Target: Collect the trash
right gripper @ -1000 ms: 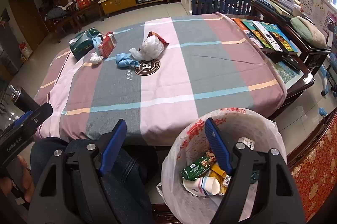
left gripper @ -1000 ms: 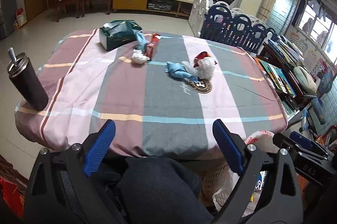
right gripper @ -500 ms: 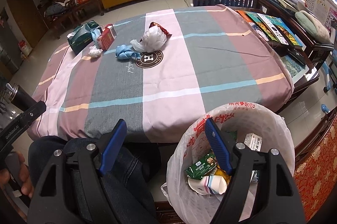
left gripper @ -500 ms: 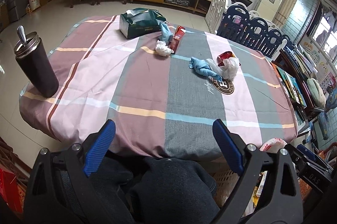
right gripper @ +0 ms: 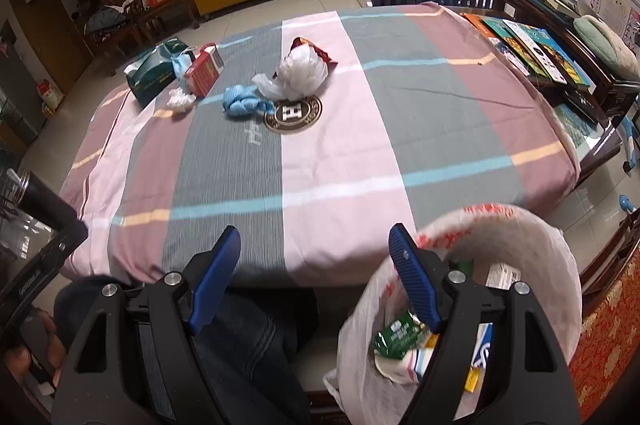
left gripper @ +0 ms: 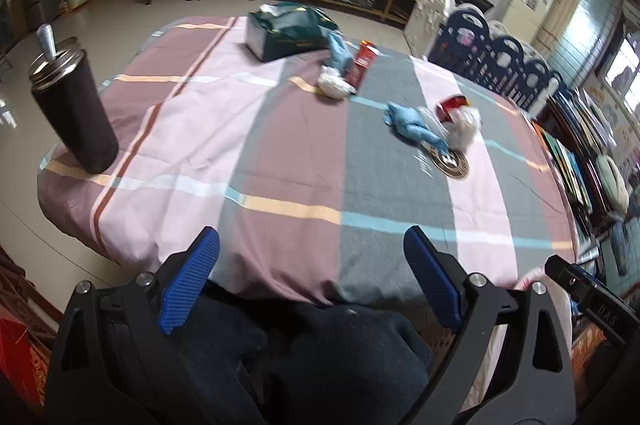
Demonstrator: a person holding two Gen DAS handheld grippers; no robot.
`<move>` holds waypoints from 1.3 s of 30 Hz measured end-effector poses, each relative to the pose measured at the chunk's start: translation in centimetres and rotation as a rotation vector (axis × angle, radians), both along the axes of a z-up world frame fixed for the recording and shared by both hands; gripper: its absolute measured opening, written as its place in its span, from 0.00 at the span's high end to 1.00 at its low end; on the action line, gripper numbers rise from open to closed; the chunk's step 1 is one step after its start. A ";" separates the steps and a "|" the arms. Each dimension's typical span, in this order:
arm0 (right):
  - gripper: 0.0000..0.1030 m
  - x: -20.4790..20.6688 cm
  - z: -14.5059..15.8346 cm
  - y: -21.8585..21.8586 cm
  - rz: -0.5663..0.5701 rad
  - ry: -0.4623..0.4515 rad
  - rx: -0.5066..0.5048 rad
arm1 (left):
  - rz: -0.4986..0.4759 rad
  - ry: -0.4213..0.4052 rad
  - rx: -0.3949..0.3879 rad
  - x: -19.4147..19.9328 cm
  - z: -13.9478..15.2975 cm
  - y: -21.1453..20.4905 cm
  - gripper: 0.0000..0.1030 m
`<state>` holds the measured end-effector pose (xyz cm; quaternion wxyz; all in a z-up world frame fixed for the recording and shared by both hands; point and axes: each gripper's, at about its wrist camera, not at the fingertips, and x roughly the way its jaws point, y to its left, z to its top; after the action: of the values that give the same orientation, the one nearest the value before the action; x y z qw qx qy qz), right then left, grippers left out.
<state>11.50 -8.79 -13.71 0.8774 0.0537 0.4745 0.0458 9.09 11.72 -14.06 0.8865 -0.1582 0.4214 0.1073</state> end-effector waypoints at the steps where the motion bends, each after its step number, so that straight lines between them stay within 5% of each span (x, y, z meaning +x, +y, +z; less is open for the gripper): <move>1: 0.27 0.8 0.0 0.2 -0.002 -0.009 0.000 | 0.025 -0.014 -0.003 -0.1 -0.1 0.6 0.10; 9: 0.27 9.3 -1.0 5.2 0.027 -0.047 0.008 | 0.162 -0.056 0.000 -0.3 -1.8 4.2 0.10; 17: 0.27 21.2 -1.3 17.1 0.145 -0.089 -0.019 | 0.162 -0.050 0.020 0.3 -3.2 5.0 0.10; 20: 0.18 25.9 -2.7 20.8 0.160 -0.046 -0.027 | 0.169 -0.038 -0.020 0.6 -3.9 5.6 0.10; 27: 0.18 32.4 -8.1 25.1 0.099 0.047 -0.167 | 0.185 -0.006 -0.076 1.0 -5.0 6.3 0.10; 28: 0.24 32.5 -8.4 25.2 0.095 0.033 -0.183 | 0.188 -0.004 -0.082 1.0 -5.1 6.3 0.10; 29: 0.51 32.5 -8.6 25.1 0.103 0.029 -0.181 | 0.190 -0.002 -0.088 1.1 -5.3 6.4 0.10; 32: 0.73 31.8 -8.5 24.1 0.134 0.045 -0.137 | 0.191 0.002 -0.092 1.2 -5.4 6.4 0.10; 39: 0.74 24.0 -8.4 19.7 0.308 0.214 0.117 | 0.195 0.000 -0.096 1.1 -5.5 6.4 0.10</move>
<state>35.50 10.94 -22.08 0.7999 0.0356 0.5643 0.2011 10.17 18.10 -19.54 0.8632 -0.2410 0.4086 0.1729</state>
